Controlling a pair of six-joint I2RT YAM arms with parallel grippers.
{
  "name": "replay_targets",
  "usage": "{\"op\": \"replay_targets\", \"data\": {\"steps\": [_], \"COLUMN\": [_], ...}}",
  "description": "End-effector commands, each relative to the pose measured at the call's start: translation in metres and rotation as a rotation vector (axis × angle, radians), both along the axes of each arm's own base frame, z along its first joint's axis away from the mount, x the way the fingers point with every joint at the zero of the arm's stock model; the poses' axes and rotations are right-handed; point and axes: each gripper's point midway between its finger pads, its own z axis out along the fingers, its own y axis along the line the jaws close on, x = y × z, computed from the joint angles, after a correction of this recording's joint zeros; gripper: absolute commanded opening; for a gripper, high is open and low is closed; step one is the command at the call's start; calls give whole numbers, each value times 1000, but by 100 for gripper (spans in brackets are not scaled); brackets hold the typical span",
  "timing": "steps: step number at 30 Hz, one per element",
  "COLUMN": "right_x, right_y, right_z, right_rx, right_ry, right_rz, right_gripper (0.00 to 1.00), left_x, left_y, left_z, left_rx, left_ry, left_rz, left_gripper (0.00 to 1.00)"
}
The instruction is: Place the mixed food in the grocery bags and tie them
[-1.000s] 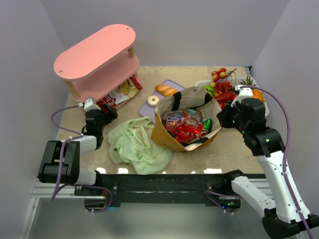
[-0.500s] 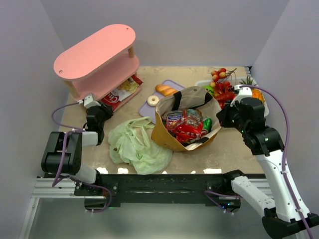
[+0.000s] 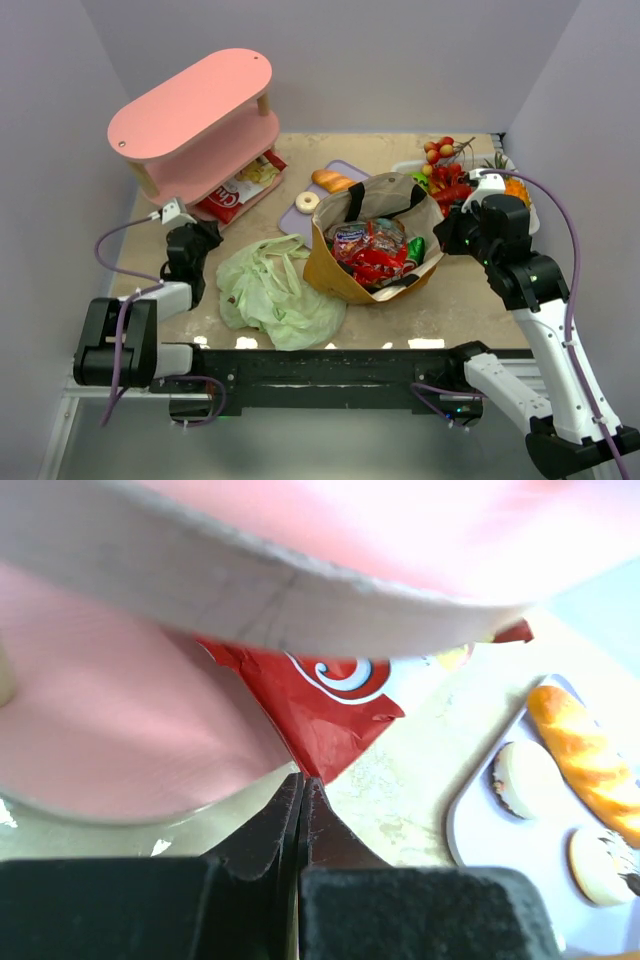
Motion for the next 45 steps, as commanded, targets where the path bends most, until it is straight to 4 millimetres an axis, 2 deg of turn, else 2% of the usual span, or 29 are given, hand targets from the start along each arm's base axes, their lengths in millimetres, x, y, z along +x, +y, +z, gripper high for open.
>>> {"op": "replay_targets", "data": {"steps": [1, 5, 6, 7, 9, 10, 13, 23, 32, 45], "right_x": [4, 3, 2, 2, 1, 1, -1, 0, 3, 7], "right_y": [2, 4, 4, 4, 4, 3, 1, -2, -3, -2], "right_z": [5, 4, 5, 4, 4, 5, 7, 2, -1, -3], "right_rx": [-2, 1, 4, 4, 5, 4, 1, -18, -33, -38], "right_ry": [-23, -22, -26, -25, -23, -27, -29, -19, -12, -2], "right_rz": [16, 24, 27, 27, 24, 19, 13, 7, 5, 6], "right_gripper": [0, 0, 0, 0, 0, 0, 0, 0, 0, 0], "left_x": [-11, -8, -7, -5, -2, 0, 4, 13, 27, 36], "left_y": [3, 0, -2, -6, -11, -14, -20, -21, -20, -18], "left_z": [19, 18, 12, 12, 8, 10, 13, 10, -4, -28], "left_rx": [-14, -25, -31, -56, -81, -96, -144, -265, -319, -365], "left_ry": [-59, -54, -36, -38, -32, -46, -78, -148, -129, -47], "left_rz": [17, -1, -8, -21, -39, -52, -65, -33, -6, 43], "left_gripper": [0, 0, 2, 22, 34, 48, 59, 61, 59, 59]}}
